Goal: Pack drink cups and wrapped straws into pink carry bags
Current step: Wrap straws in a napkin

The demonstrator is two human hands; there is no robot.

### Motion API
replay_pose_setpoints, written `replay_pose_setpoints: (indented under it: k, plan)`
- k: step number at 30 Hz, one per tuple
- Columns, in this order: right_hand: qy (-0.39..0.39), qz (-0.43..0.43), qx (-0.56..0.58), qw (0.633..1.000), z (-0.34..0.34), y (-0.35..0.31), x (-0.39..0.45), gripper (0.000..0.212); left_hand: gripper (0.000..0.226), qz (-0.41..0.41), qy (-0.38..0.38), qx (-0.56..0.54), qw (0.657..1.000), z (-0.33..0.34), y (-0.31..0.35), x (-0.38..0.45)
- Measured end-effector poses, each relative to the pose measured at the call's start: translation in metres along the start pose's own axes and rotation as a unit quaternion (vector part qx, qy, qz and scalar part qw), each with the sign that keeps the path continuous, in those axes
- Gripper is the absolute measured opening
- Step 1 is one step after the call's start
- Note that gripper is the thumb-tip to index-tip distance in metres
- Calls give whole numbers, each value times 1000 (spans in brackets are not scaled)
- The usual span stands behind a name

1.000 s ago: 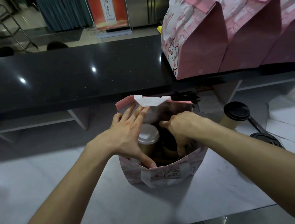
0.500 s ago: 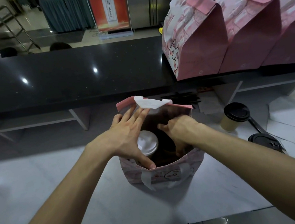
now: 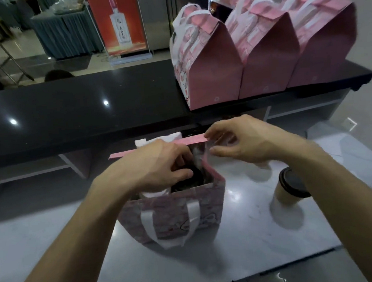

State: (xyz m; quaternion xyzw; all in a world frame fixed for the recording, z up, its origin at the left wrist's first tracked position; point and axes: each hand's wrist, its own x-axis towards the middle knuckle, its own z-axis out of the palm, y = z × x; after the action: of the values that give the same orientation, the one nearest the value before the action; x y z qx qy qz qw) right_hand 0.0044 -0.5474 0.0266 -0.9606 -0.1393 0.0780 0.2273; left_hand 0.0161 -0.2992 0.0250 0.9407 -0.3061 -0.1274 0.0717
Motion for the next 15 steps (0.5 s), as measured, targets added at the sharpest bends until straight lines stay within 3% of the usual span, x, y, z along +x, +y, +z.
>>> replay_pose_setpoints:
  k: [8, 15]
  plan:
    - [62, 182, -75, 979, -19, 176, -35, 31, 55, 42, 85, 18, 995, 15, 90, 91]
    - [24, 250, -86, 964, 20, 323, -55, 18, 56, -32, 51, 17, 998, 63, 158, 181]
